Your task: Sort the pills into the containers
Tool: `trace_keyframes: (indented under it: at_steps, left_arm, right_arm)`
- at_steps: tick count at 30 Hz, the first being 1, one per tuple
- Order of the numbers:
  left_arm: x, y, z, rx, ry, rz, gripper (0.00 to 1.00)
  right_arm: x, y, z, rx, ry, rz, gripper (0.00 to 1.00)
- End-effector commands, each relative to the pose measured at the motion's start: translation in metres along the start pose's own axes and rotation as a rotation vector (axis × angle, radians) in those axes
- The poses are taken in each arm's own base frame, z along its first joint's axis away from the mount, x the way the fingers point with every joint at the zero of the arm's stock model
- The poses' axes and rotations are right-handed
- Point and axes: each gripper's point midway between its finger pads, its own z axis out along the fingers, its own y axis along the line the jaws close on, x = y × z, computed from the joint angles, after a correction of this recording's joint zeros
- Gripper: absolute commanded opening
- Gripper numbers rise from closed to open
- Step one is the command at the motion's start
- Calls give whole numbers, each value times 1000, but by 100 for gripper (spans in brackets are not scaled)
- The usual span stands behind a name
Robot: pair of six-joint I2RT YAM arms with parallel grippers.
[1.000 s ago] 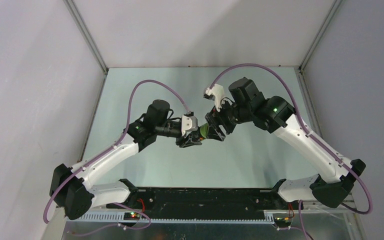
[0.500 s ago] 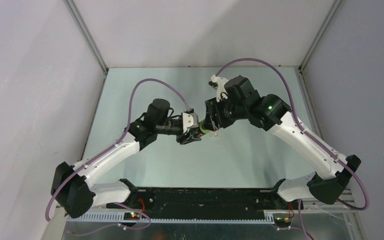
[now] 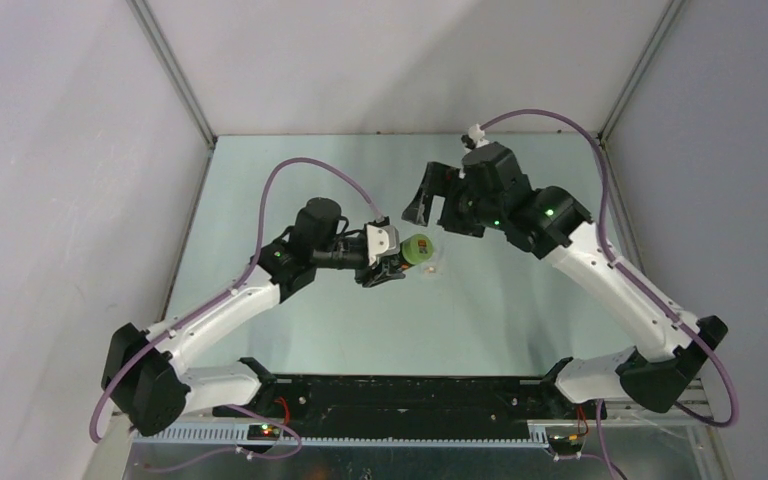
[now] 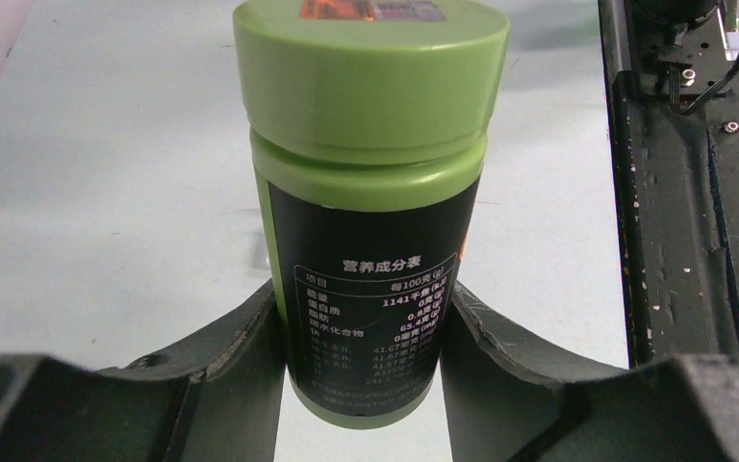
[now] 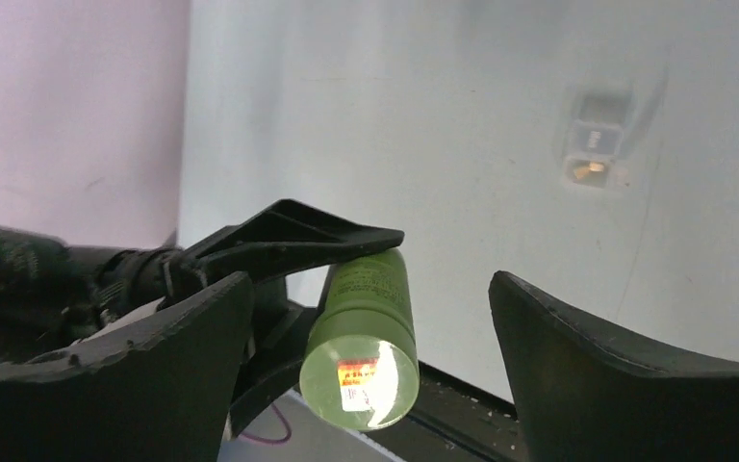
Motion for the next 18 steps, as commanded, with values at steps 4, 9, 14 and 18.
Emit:
trace_keyframes:
  at_steps: [4, 9, 14, 18]
  left_arm:
    - [-25, -5, -8, 8, -84, 58, 0]
    - [-30, -11, -10, 44, -95, 68, 0]
    - [-33, -17, -11, 71, -101, 74, 0]
    - [-37, -20, -13, 90, -117, 84, 0]
  right_arm:
    - [-6, 42, -54, -451, -21, -288, 98]
    - [30, 31, -69, -517, 64, -637, 99]
    - [41, 16, -70, -380, 78, -837, 99]
    - [42, 13, -67, -348, 79, -906, 98]
